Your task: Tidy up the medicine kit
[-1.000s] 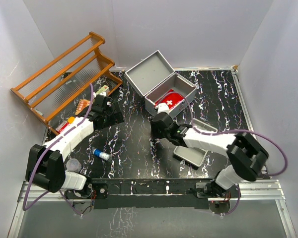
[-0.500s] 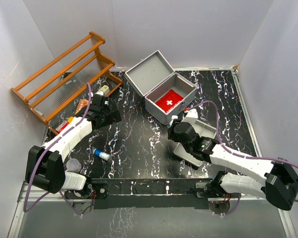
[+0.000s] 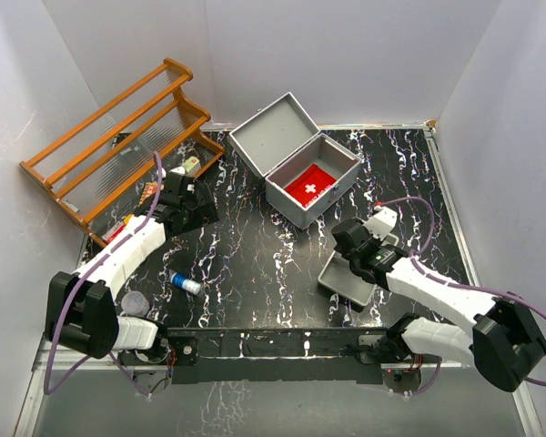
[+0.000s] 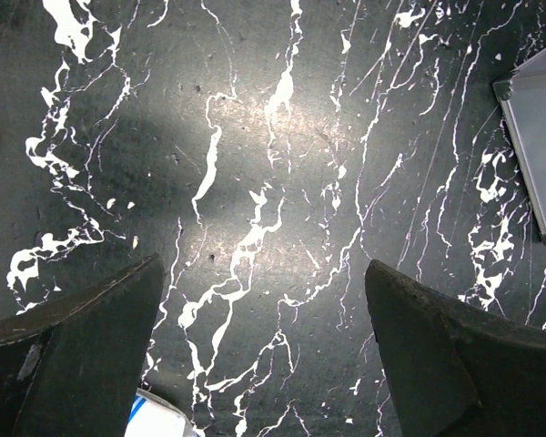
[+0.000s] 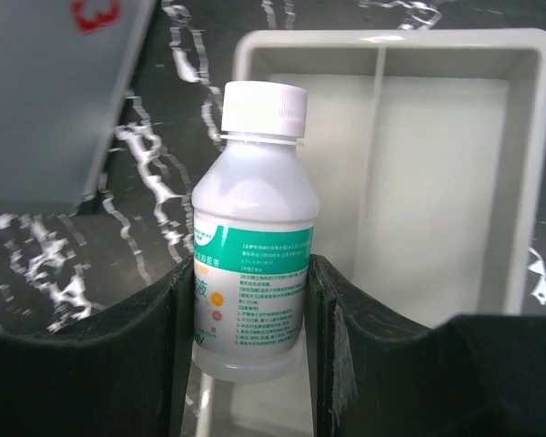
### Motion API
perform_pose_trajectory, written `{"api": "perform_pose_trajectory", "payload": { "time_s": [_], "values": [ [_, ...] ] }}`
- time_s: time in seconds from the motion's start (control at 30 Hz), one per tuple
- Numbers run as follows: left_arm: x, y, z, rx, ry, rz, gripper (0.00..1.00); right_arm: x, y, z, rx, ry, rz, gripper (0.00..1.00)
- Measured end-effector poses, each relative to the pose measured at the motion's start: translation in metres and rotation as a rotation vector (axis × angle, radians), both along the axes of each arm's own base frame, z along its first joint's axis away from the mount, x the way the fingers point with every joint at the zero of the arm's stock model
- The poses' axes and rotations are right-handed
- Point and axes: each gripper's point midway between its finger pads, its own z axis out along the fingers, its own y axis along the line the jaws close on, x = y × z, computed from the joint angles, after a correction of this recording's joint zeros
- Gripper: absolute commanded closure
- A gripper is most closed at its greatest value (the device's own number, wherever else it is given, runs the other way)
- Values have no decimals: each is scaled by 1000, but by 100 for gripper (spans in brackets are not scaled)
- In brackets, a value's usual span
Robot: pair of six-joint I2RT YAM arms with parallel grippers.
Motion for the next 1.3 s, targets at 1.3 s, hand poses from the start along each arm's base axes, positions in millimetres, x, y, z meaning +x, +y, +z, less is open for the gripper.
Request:
{"api": "perform_pose_trajectory", "payload": {
  "time_s": [1.3],
  "values": [
    [15, 105, -3, 424, 139, -78, 15, 16, -13, -6, -20, 129, -30, 44]
  ]
}}
